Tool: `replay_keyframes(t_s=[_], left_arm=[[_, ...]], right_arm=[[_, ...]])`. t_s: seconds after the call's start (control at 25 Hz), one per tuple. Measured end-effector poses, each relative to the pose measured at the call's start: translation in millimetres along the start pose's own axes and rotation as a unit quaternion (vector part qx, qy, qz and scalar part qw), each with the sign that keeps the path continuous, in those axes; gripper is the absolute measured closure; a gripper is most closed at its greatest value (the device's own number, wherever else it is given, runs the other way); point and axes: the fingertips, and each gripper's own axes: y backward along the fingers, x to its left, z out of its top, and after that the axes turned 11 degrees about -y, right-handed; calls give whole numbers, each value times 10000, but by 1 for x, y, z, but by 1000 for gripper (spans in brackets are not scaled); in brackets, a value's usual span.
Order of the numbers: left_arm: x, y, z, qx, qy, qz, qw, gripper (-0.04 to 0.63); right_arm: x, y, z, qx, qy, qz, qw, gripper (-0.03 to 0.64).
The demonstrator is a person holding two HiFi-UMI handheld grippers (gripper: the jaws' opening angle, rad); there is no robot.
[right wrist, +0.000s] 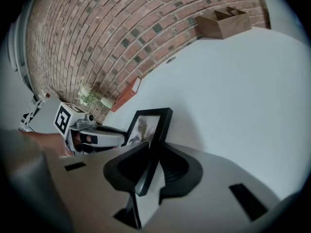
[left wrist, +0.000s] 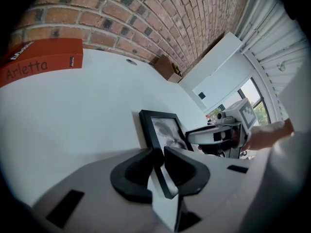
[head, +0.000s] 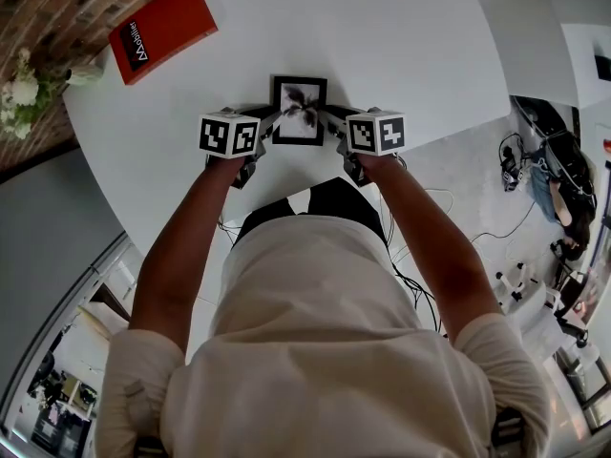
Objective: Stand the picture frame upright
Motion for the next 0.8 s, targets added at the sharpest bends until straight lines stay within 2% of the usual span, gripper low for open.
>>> replay_keyframes(t_s=[0.8], left_arm=[[-10,9,25,-225,-257,-53,9994,545]], right_arm=[[6,20,19,-316,113,57,9994,558]])
